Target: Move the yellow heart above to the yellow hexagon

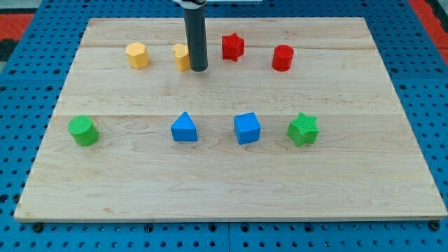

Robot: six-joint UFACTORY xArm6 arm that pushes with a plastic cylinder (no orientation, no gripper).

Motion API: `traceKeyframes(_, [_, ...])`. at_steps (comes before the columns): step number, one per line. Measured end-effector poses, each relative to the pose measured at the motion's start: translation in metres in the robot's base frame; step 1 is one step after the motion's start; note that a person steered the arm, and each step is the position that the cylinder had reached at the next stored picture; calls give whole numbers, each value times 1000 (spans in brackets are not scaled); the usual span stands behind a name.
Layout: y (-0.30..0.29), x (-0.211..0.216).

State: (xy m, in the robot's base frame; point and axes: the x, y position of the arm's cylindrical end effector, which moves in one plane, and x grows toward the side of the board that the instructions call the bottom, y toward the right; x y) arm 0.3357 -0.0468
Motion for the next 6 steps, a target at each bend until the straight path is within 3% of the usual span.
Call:
traceKeyframes(1, [21, 0])
traceKeyframes(2, [-45, -30])
traceKeyframes(3, [-66, -60])
traceKeyframes(5, [-87, -42])
traceKeyframes(6, [-77, -11])
